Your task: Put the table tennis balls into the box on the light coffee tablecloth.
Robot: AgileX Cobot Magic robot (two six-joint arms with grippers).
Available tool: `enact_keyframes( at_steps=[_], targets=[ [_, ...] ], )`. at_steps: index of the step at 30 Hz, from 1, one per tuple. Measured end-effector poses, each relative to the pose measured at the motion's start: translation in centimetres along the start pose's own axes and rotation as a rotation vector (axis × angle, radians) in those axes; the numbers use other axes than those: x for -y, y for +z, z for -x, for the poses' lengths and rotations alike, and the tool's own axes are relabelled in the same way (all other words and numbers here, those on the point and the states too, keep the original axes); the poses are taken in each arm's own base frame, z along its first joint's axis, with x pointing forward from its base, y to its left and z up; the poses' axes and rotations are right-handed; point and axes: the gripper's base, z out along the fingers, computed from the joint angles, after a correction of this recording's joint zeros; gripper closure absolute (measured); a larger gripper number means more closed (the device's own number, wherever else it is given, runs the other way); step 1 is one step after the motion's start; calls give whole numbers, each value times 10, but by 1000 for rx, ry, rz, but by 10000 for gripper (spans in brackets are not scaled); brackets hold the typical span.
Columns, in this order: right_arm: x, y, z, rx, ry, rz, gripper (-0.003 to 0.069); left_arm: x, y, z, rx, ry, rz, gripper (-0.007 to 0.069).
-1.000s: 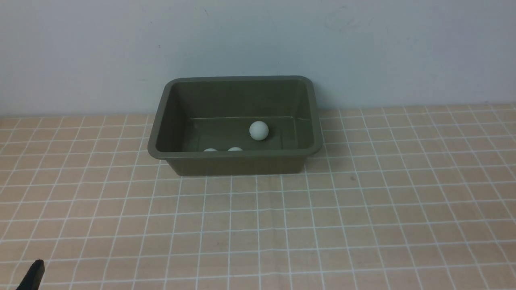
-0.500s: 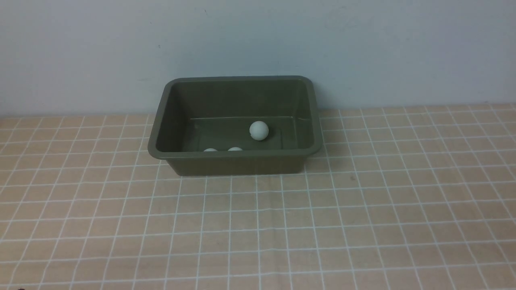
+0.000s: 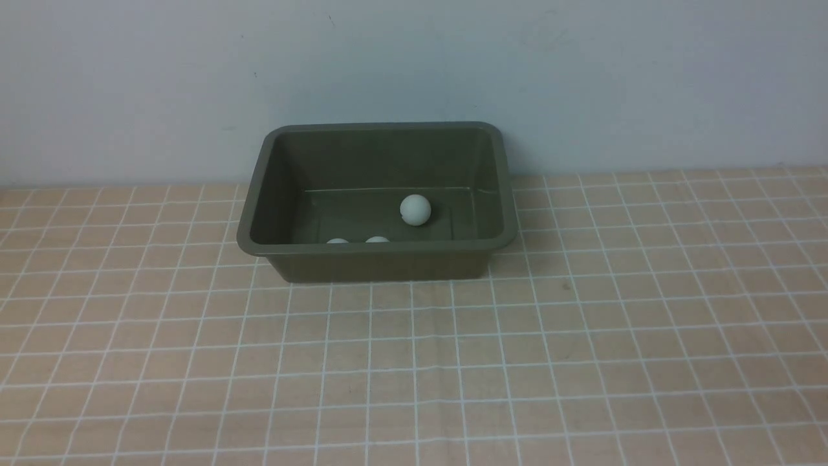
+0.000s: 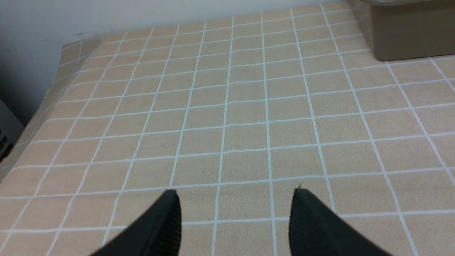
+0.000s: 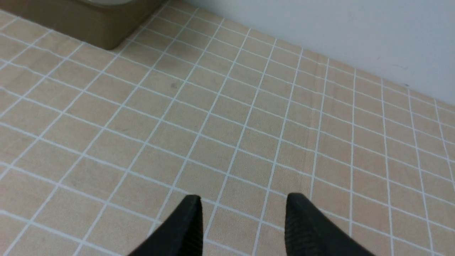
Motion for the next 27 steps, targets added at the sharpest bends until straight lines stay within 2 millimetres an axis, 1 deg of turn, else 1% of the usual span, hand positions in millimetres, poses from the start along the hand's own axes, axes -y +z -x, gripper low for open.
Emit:
enact_keyframes(
  at_steps=[21,25,27],
  targets=[
    [0,-1,-1,-8,-1,3,354,0,0,0,0,-6,0,285],
    [-2,-10,0,65,52,-1,354,0,0,0,0,-6,0,285],
    [-3,-21,0,181,110,-14,354,0,0,0,0,-6,0,285]
  ],
)
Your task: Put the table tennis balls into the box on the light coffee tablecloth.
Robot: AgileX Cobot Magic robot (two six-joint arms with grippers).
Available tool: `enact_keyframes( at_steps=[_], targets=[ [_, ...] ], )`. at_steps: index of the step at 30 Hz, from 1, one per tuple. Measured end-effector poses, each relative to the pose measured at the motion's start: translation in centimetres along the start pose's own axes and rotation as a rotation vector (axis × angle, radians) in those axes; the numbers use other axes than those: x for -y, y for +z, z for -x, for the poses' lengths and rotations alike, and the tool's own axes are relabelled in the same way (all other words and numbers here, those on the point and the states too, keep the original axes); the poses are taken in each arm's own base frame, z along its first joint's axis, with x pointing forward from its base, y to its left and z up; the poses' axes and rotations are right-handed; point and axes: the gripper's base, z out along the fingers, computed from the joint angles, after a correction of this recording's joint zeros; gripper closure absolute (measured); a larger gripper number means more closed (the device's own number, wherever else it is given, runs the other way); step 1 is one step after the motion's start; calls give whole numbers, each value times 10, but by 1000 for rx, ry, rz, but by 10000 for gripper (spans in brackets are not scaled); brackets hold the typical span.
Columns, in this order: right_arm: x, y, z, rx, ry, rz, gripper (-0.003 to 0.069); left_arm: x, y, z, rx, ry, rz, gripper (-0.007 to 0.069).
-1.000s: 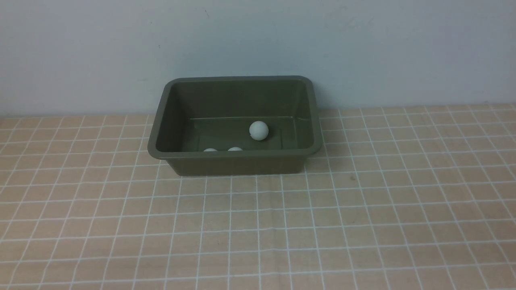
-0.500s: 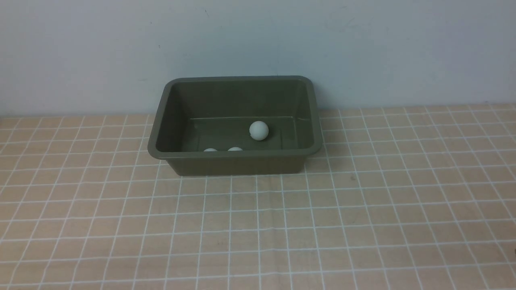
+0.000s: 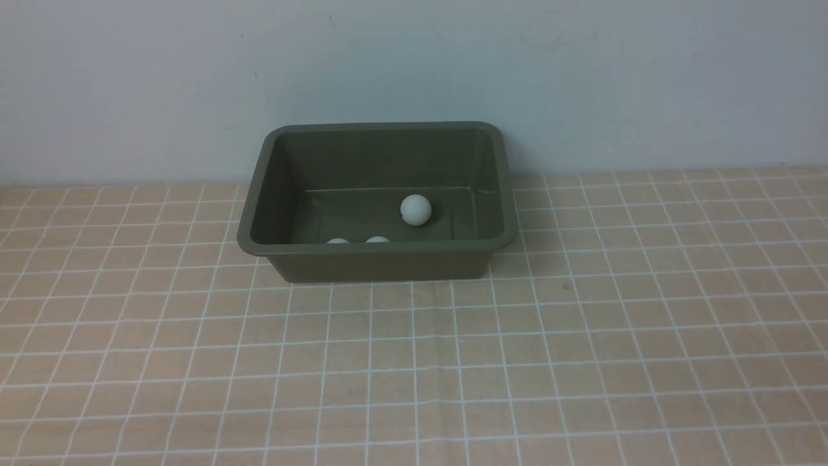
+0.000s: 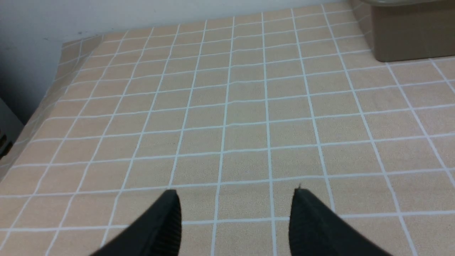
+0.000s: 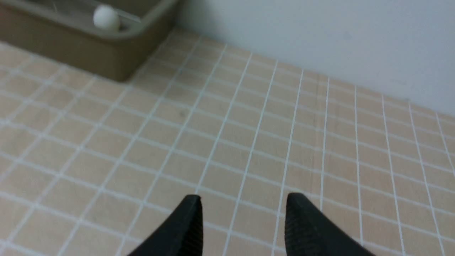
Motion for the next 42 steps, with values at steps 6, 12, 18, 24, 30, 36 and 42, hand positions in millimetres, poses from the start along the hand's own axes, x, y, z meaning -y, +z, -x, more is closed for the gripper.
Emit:
enact_keyframes(
  at_steps=[6,12,18,24,30,36,42],
  targets=[
    [-2,-5,-14,120,74,-25,354,0,0,0,0,0,0,285],
    [-3,8,-40,143,165,-41,354,0,0,0,0,1,0,285],
    [-5,9,-60,131,183,-61,354,0,0,0,0,1,0,285],
    [0,7,-70,80,206,-151,354,0,0,0,0,1,0,285],
    [1,7,-76,16,193,-180,354,0,0,0,0,1,0,285],
    [1,7,-79,-9,188,-183,354,0,0,0,0,1,0,285],
    [2,8,-80,8,164,-187,354,0,0,0,0,2,1,285]
  ],
)
